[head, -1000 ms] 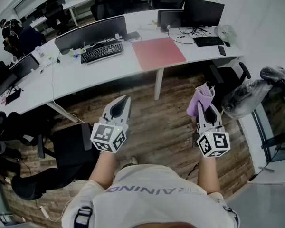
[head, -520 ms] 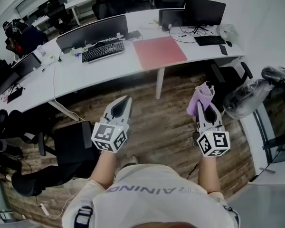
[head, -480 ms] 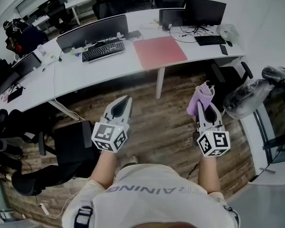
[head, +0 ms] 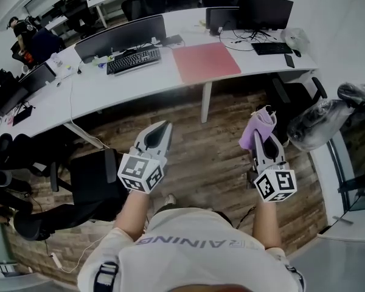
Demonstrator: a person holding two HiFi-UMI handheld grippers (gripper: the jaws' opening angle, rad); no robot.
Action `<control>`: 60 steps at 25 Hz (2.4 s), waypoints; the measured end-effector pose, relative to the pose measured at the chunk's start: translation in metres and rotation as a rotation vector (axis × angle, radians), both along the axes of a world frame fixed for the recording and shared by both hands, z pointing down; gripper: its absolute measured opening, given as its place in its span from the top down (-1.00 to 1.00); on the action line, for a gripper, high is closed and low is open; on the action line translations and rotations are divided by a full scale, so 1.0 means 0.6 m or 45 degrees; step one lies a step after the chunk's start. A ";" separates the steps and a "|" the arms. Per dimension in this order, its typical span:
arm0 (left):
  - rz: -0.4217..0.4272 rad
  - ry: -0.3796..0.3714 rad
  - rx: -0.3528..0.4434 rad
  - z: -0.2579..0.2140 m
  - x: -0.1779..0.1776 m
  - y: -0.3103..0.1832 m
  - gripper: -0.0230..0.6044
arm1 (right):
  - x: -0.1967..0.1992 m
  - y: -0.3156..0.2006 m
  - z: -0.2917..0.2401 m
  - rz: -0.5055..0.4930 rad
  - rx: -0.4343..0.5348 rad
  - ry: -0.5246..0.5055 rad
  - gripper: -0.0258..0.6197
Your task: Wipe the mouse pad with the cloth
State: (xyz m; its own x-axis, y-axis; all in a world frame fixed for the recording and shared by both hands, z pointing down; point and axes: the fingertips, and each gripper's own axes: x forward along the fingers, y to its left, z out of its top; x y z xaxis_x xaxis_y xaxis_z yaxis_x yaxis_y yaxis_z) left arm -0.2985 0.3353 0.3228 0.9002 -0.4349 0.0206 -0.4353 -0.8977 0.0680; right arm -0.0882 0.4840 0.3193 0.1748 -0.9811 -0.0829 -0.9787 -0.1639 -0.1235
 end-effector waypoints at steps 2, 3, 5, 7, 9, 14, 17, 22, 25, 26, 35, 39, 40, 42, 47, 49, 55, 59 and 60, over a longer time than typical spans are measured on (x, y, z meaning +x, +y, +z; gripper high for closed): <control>-0.002 -0.012 -0.004 0.009 0.018 0.015 0.81 | 0.019 0.017 0.014 -0.011 -0.007 -0.020 0.62; -0.003 -0.018 -0.010 0.015 0.027 0.023 0.81 | 0.029 0.025 0.021 -0.017 -0.009 -0.029 0.62; -0.006 -0.035 -0.021 0.027 0.041 0.038 0.81 | 0.046 0.037 0.034 -0.032 -0.008 -0.050 0.62; -0.012 -0.052 -0.033 0.040 0.051 0.047 0.81 | 0.056 0.043 0.047 -0.049 -0.014 -0.072 0.62; -0.020 -0.060 -0.045 0.048 0.060 0.049 0.81 | 0.062 0.045 0.059 -0.070 -0.030 -0.084 0.62; -0.014 -0.071 -0.052 0.057 0.095 0.030 0.81 | 0.093 0.033 0.066 -0.088 -0.023 -0.109 0.62; -0.001 -0.064 -0.058 0.065 0.120 0.000 0.81 | 0.114 0.005 0.067 -0.075 -0.029 -0.101 0.62; 0.021 -0.034 -0.074 0.069 0.177 -0.077 0.81 | 0.159 -0.064 0.061 -0.069 -0.050 -0.073 0.62; 0.036 -0.030 -0.082 0.064 0.206 -0.135 0.81 | 0.187 -0.127 0.050 -0.063 -0.056 -0.065 0.62; 0.039 -0.032 -0.085 0.063 0.214 -0.156 0.81 | 0.193 -0.150 0.046 -0.063 -0.060 -0.064 0.62; -0.020 -0.014 -0.103 0.068 0.220 -0.348 0.81 | 0.208 -0.363 0.051 -0.134 -0.111 -0.054 0.62; -0.078 -0.005 -0.133 0.089 0.188 -0.419 0.81 | 0.192 -0.449 0.059 -0.188 -0.132 -0.024 0.62; -0.091 -0.002 -0.147 0.093 0.183 -0.434 0.81 | 0.189 -0.467 0.061 -0.201 -0.138 -0.024 0.62; -0.105 0.006 -0.172 0.100 0.179 -0.457 0.81 | 0.186 -0.496 0.063 -0.224 -0.159 -0.021 0.62; -0.115 0.001 -0.190 0.112 0.200 -0.500 0.81 | 0.208 -0.551 0.073 -0.253 -0.182 -0.039 0.62; -0.114 -0.003 -0.187 0.112 0.215 -0.514 0.81 | 0.223 -0.573 0.076 -0.262 -0.178 -0.048 0.62; -0.163 -0.023 -0.190 0.115 0.279 -0.576 0.81 | 0.288 -0.655 0.087 -0.331 -0.170 -0.083 0.62; -0.196 -0.031 -0.172 0.108 0.363 -0.617 0.81 | 0.380 -0.708 0.087 -0.360 -0.154 -0.108 0.62; -0.207 -0.031 -0.167 0.105 0.385 -0.628 0.81 | 0.404 -0.722 0.085 -0.369 -0.151 -0.110 0.62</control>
State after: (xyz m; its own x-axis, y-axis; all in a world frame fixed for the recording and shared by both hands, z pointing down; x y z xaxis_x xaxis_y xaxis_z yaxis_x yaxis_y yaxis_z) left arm -0.0673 -0.0417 0.3857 0.8170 -0.5665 0.1076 -0.5765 -0.7998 0.1673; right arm 0.1542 0.0510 0.3701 -0.1121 -0.9930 0.0377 -0.9735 0.1021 -0.2047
